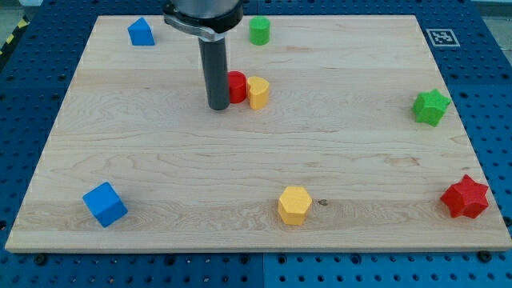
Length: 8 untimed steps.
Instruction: Drag the blue triangle into the top side of the red circle
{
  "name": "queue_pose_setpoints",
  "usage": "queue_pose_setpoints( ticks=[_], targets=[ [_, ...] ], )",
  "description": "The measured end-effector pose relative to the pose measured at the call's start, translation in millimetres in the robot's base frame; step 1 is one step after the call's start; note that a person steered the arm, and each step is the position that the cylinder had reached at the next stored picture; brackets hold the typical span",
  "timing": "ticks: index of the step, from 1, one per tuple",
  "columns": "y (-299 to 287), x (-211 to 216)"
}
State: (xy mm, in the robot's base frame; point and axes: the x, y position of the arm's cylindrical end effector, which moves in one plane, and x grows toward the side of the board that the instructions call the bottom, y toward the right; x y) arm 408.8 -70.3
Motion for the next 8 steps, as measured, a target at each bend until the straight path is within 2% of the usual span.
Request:
queue_pose_setpoints(
  ticks=[2,3,4,6,7,8],
  targets=[
    [-150,-10],
    [-220,-55],
    [-235,-71],
    [-216,-174],
    [-181,-183],
    [-108,-148]
  ],
)
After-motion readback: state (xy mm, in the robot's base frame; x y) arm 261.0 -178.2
